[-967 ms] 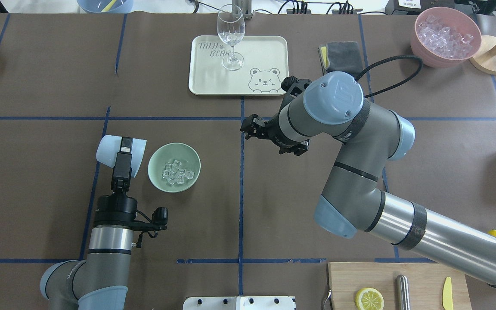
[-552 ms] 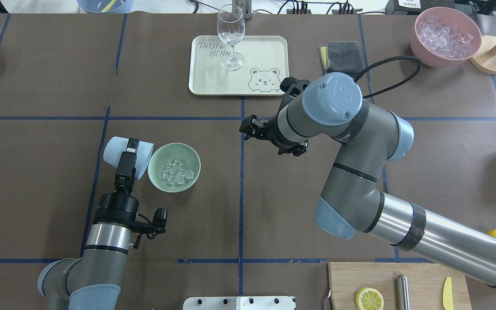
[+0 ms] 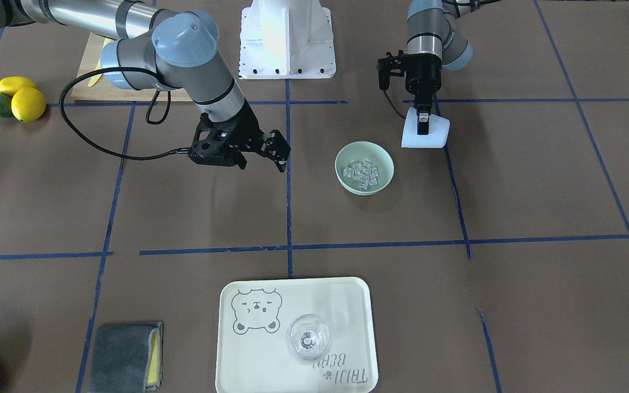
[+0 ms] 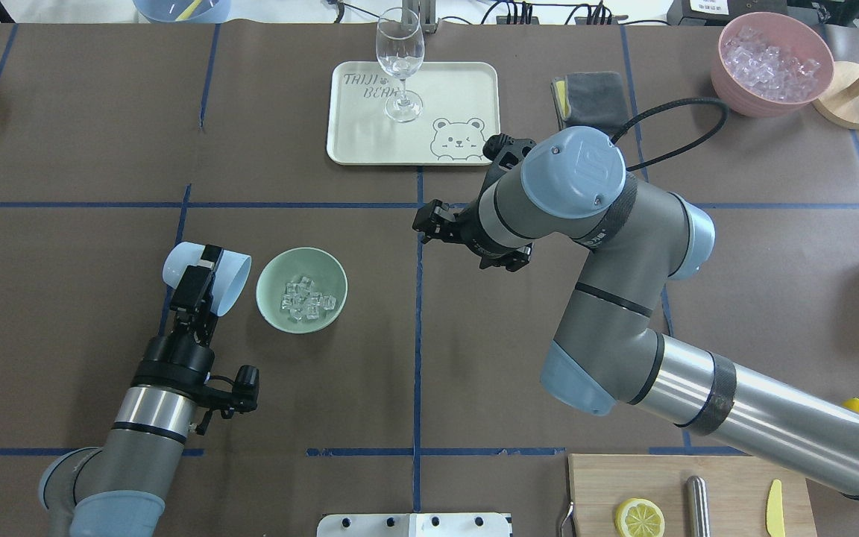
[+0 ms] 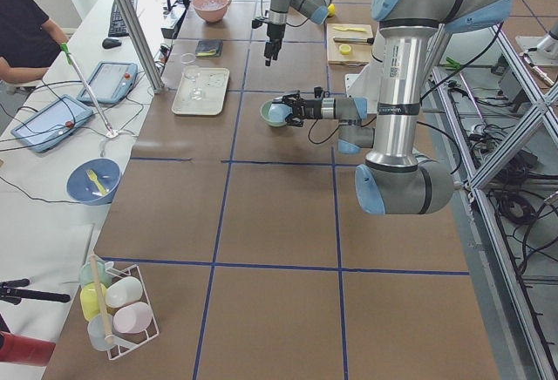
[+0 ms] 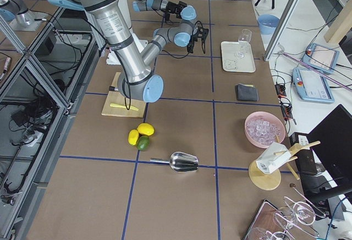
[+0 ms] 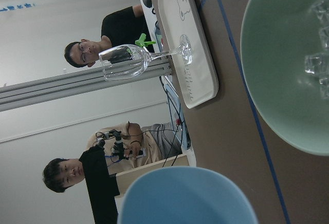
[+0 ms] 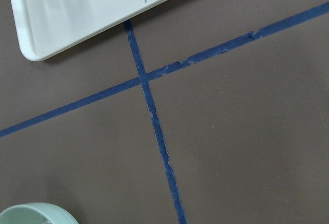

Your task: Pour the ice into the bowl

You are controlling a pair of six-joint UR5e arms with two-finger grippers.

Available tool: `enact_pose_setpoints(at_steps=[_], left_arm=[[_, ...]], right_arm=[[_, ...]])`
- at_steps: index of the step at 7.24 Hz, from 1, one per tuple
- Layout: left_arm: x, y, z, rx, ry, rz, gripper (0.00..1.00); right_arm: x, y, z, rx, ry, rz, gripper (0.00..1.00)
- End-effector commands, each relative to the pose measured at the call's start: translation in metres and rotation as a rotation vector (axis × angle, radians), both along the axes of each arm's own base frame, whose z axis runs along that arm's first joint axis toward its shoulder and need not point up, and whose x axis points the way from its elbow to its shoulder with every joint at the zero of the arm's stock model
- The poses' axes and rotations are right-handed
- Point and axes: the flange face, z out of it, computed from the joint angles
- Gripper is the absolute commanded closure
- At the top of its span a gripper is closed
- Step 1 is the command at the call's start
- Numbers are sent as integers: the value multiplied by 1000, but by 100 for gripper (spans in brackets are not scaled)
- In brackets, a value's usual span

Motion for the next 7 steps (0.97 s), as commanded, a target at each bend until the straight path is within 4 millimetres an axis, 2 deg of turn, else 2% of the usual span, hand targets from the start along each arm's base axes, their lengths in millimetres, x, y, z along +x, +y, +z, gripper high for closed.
enact_pose_setpoints(at_steps=[1,2,3,5,6,7], left_arm=[[-30,0,2,-4,40,57,100],[-32,-2,3,-20,93,75,100],[-43,-7,5,-63,209,132,100],[-58,-5,30,-186,431,183,100],[-73,-2,46,-270,580,187,100],[-97,3,49,-335,690,205,100]], right_arm=[[-3,3,-1,1,0,-5,0],[-3,3,-1,1,0,-5,0],[-3,3,0,0,2,-5,0],[-3,3,0,0,2,-5,0],[-3,3,0,0,2,-5,0],[-3,3,0,-2,4,-5,0]])
